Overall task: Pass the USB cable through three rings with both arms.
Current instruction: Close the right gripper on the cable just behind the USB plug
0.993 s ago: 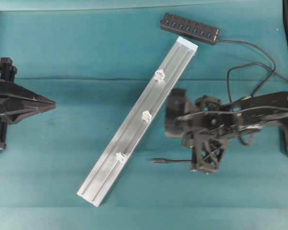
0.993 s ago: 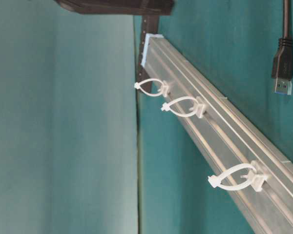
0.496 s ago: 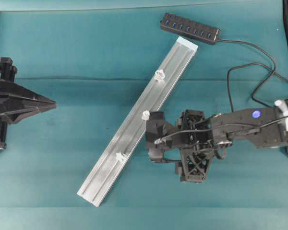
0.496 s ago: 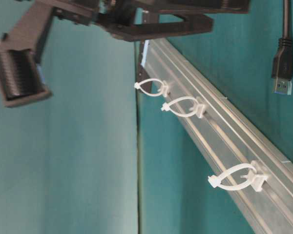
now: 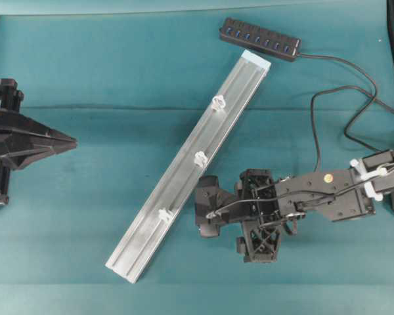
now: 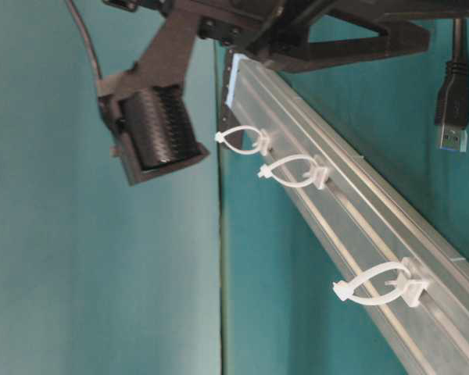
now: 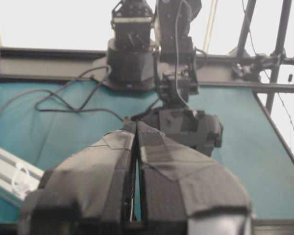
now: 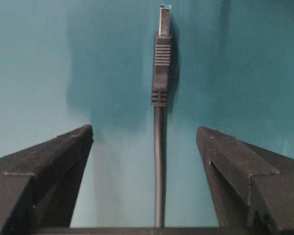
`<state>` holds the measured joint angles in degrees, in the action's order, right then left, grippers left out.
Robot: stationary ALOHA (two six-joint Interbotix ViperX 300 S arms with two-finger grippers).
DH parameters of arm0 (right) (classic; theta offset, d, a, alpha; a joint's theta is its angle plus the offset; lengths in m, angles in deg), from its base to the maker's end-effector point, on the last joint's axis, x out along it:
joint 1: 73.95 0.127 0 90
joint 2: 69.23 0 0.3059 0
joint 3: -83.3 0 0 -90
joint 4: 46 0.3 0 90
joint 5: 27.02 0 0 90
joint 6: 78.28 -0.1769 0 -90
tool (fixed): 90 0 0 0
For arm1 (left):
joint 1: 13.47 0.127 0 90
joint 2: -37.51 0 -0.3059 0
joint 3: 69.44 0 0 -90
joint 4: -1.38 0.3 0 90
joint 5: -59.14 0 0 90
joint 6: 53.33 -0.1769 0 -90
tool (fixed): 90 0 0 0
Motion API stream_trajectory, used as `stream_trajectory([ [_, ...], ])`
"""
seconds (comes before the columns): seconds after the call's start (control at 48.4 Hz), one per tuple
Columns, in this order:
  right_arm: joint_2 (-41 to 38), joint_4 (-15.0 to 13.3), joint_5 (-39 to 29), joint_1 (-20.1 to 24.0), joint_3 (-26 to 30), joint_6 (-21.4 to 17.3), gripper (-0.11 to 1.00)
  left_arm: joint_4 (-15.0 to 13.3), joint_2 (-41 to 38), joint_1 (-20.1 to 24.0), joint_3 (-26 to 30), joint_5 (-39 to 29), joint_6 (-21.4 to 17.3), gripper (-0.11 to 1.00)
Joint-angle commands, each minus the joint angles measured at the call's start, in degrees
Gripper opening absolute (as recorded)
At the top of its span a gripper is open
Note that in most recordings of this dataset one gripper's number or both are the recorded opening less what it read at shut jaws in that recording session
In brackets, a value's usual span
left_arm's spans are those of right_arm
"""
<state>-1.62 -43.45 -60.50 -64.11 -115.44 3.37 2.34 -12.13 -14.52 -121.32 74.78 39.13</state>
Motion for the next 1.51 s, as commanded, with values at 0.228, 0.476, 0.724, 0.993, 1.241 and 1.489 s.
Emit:
stream_trajectory([
  [0.228, -1.4, -0.1, 1.5, -1.1, -0.1, 0.2, 0.85, 0.1, -0.3, 0.1, 1.0, 0.3, 0.1, 0.00],
  [0.476, -2.2, -0.1, 1.5, -1.2, -0.5, 0.2, 0.84, 0.1, -0.3, 0.2, 1.0, 0.3, 0.1, 0.00],
  [0.724, -2.2, -0.1, 1.8, -1.2, -0.5, 0.1, 0.73, 0.1, -0.2, 0.2, 1.0, 0.3, 0.1, 0.00],
  [0.993, -2.2, 0.2, 1.6, -1.2, -0.4, 0.1, 0.53, 0.1, 0.1, 0.2, 1.0, 0.3, 0.1, 0.00],
  [1.241, -2.2, 0.4, 1.3, 0.3, -0.6, 0.5, 0.43, 0.1, 0.2, 0.6, 1.1, 0.3, 0.1, 0.00],
  [1.489, -2.5, 0.4, 1.3, 0.6, -0.2, 0.5, 0.30, 0.1, 0.4, 1.1, 1.1, 0.3, 0.1, 0.00],
])
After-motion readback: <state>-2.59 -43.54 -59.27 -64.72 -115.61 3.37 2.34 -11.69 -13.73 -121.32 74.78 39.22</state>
